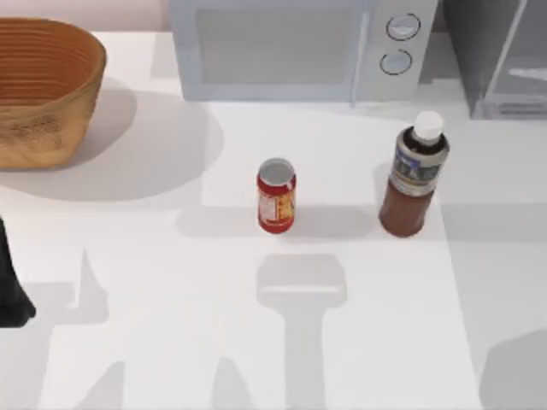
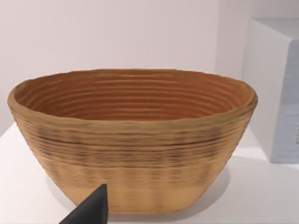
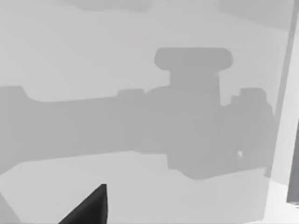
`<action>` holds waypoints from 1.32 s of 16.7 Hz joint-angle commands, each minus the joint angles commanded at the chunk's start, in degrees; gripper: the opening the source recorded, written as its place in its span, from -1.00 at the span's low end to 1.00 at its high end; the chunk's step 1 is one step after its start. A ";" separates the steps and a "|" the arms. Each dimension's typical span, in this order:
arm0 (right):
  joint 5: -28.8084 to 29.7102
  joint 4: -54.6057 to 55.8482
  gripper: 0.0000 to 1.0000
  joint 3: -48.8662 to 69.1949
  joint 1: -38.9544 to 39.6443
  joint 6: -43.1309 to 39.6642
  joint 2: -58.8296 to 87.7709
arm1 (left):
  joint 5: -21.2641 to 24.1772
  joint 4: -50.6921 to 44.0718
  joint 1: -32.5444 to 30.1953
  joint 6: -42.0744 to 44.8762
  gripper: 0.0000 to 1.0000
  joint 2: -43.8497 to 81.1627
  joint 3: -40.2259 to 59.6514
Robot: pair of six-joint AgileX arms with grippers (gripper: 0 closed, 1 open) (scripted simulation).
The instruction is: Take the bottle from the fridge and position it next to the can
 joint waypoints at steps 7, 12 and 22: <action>-12.31 -2.46 1.00 9.49 -29.59 -30.93 34.35 | 0.00 0.00 0.00 0.00 1.00 0.00 0.00; -15.13 -3.47 1.00 11.73 -35.43 -36.08 41.77 | 0.00 0.00 0.00 0.00 1.00 0.00 0.00; -14.03 4.62 1.00 11.48 -29.51 -27.04 42.00 | 0.00 0.00 0.00 0.00 1.00 0.00 0.00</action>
